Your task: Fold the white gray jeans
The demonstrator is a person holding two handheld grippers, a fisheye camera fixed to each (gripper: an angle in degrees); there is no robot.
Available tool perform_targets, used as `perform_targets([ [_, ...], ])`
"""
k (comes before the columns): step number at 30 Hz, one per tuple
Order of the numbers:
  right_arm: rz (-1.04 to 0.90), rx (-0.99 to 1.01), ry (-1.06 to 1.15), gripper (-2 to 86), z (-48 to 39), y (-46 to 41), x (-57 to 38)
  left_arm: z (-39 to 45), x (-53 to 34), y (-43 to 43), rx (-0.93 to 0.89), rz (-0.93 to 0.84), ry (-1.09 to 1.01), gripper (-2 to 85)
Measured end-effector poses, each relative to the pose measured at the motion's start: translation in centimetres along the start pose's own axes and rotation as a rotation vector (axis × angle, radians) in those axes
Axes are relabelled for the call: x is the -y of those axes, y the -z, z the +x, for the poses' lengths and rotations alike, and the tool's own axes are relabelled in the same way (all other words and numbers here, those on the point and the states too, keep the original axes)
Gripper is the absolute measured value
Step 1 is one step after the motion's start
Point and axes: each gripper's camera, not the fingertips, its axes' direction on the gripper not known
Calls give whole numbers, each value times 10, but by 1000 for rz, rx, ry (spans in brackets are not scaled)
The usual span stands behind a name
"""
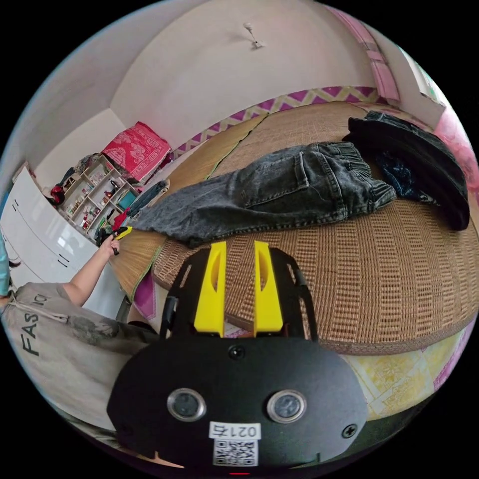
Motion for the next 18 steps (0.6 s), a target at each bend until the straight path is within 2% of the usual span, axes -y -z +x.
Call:
perform_targets([
  [2,2,-12,53,88,-23,-9,13,-5,2,12,-64,31,8,-9],
  [3,5,-27,116,87,-41,-16,25,-4,0,28,-79,102,17,-8],
  [5,-6,-70,236,83,-68,-31,50,14,1,52,-70,176,-55,-6],
  [8,-69,-214,457,80,-105,-78,104,88,10,43,-6,110,-315,6],
  [10,-137,-333,625,82,-128,-131,154,159,12,-2,32,-9,-531,24],
  [13,-257,-340,763,105,-142,-204,219,243,4,-76,179,-105,-792,53],
  [18,-457,-335,825,137,-132,-307,309,331,7,-201,230,-296,-1023,83],
])
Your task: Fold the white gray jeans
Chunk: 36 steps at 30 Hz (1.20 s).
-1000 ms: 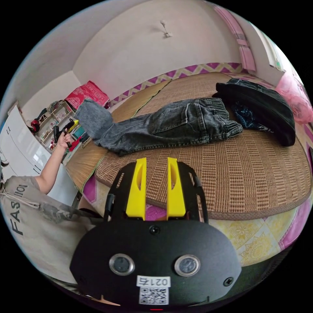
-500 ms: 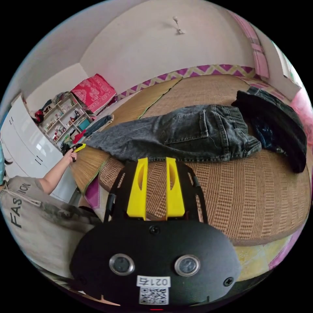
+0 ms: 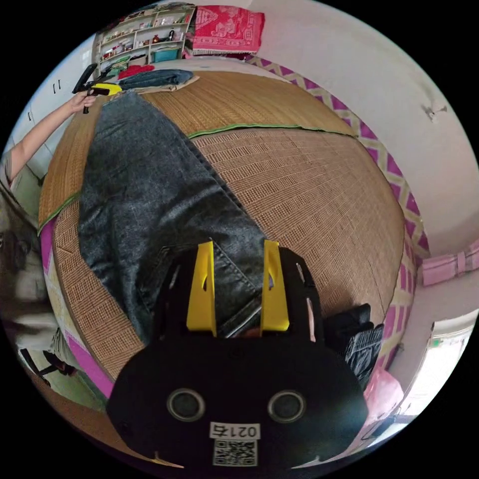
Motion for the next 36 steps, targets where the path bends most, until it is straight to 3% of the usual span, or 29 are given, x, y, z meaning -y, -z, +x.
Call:
perform_targets([
  [4,-165,63,-18,134,49,-51,44,30,68,-59,-27,-103,-165,96],
  [8,-212,182,-11,111,70,-74,67,44,101,-99,-62,-217,-239,101],
  [11,-191,198,31,48,67,-70,77,52,117,-114,-92,-274,-260,81],
  [15,-87,154,49,1,65,-34,69,61,129,-86,-66,-210,-265,1],
  [21,56,155,30,-6,60,53,40,98,131,37,-79,21,-288,-9],
  [26,275,98,54,-7,-5,192,-48,182,67,191,-132,184,-387,-10],
  [28,343,91,81,-7,-69,258,-108,231,20,240,-133,204,-393,-10],
  [32,308,36,100,-7,-184,308,-178,277,-43,257,-157,151,-301,-10],
  [36,160,17,39,-6,-278,281,-231,276,-101,224,-267,122,-109,-10],
])
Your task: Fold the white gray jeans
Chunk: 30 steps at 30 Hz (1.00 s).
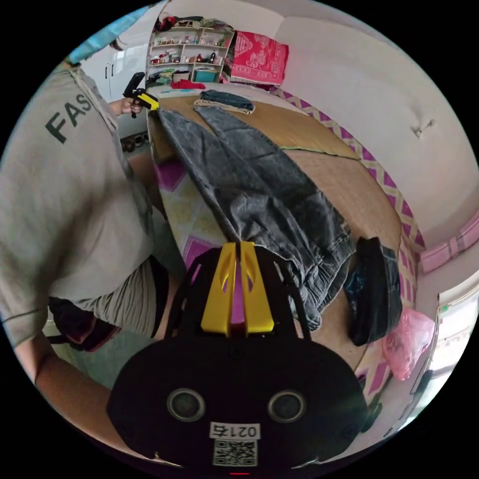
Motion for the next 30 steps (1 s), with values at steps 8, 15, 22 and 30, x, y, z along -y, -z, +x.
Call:
perform_targets([
  [8,44,168,-306,13,30,-51,-64,-57,-16,12,-151,119,213,-8],
  [15,413,107,-386,49,147,99,-88,-128,21,122,211,253,372,15],
  [22,117,1,-536,55,337,1,-22,-243,70,87,295,12,510,-7],
  [30,-100,2,-536,-7,446,-85,30,-335,156,75,289,-173,510,-9],
])
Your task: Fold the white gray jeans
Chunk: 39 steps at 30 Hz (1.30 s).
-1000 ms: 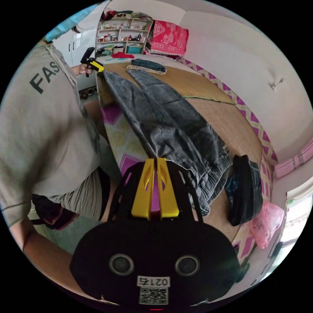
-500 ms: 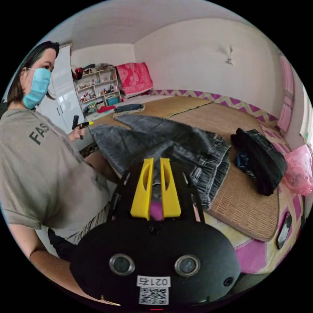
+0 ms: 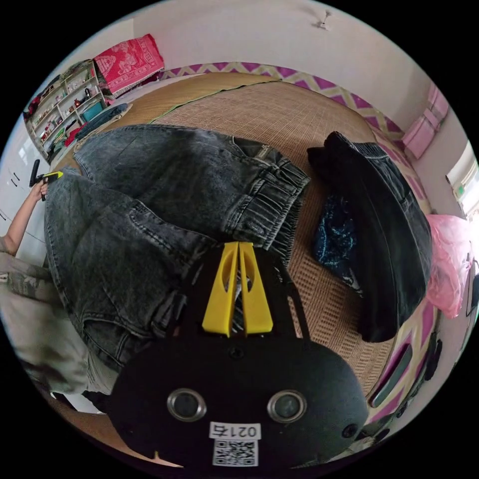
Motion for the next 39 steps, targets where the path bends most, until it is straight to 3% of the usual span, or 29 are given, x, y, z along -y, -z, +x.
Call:
perform_targets([
  [7,-34,-86,60,-8,-14,26,0,-55,-32,20,-307,15,234,-9],
  [11,-64,-129,124,-8,-29,49,-25,-35,-53,42,-273,20,191,-9],
  [13,-46,-165,87,-8,-34,73,-34,-9,-68,71,-175,110,115,-9],
  [16,160,-87,83,-8,-56,147,-68,28,-96,110,-200,287,22,-9],
  [18,171,-34,123,-8,-75,169,-91,48,-104,114,-201,268,-13,-10],
  [22,-3,-151,187,-7,-110,146,-146,53,-109,81,-103,94,27,-10],
  [23,-22,-163,176,-7,-109,137,-152,46,-111,84,-132,137,45,-10],
  [25,113,-197,114,-7,-101,141,-183,16,-108,83,-220,153,112,-10],
  [29,113,-173,59,-6,-75,157,-196,6,-103,91,-223,152,95,-9],
  [32,110,-100,-38,-3,-48,192,-212,16,-127,121,-219,264,33,-8],
  [34,354,23,-202,2,-20,254,-263,23,-161,143,-289,341,40,-3],
  [39,390,138,-537,72,25,283,-363,32,-235,166,-321,390,239,72],
])
